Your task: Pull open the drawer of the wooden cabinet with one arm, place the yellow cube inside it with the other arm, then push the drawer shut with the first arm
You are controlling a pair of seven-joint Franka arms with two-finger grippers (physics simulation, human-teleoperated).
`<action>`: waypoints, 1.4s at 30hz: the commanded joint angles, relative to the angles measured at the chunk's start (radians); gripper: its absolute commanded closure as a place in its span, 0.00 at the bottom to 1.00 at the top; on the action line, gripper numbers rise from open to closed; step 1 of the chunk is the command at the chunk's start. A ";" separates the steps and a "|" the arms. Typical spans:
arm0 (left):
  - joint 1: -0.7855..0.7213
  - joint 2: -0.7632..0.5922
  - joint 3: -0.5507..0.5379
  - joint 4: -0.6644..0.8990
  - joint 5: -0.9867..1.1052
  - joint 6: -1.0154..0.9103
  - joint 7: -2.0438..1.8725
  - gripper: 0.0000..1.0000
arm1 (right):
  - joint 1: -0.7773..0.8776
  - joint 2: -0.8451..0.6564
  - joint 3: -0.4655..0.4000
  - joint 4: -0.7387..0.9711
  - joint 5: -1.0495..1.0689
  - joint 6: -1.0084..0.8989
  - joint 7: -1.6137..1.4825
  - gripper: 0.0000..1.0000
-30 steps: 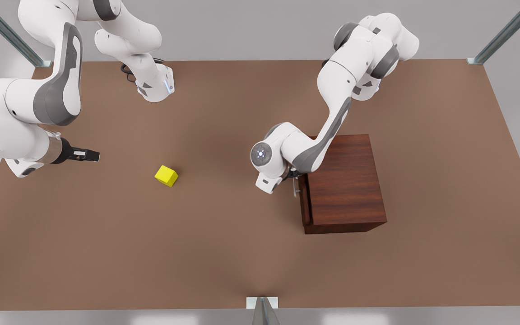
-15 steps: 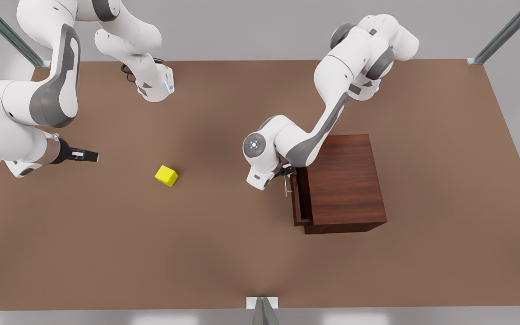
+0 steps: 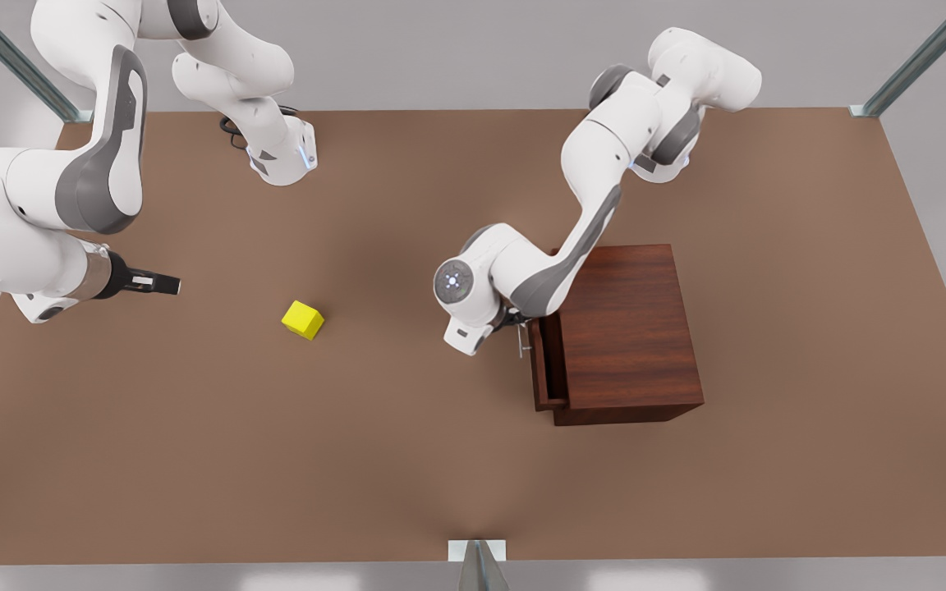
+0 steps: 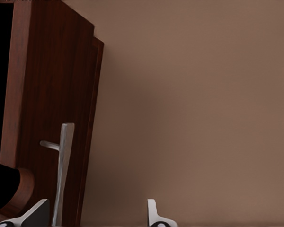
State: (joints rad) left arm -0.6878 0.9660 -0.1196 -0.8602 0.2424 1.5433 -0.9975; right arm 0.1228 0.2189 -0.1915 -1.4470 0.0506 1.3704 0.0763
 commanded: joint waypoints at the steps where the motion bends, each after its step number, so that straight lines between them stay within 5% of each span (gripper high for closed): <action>1: -0.001 0.007 0.001 0.013 0.002 -0.022 0.025 0.00 | 0.000 -0.001 0.000 0.000 0.000 -0.002 0.005 0.00; 30: -0.055 0.016 0.005 0.027 0.000 0.120 0.020 0.00 | -0.008 0.007 -0.002 -0.012 0.005 -0.007 -0.010 0.00; 38: -0.082 0.007 0.006 0.064 -0.011 0.100 0.011 0.00 | 0.113 -0.023 0.010 -0.266 0.045 0.375 0.388 0.00; 42: 0.086 -0.272 0.006 0.092 -0.109 -0.241 0.002 0.00 | 0.126 -0.062 0.012 -0.433 0.087 0.577 0.467 0.00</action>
State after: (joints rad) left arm -0.6268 0.7356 -0.1134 -0.7708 0.1782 1.5175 -0.9832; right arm 0.2419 0.1673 -0.1802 -1.8502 0.1195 1.7264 0.2411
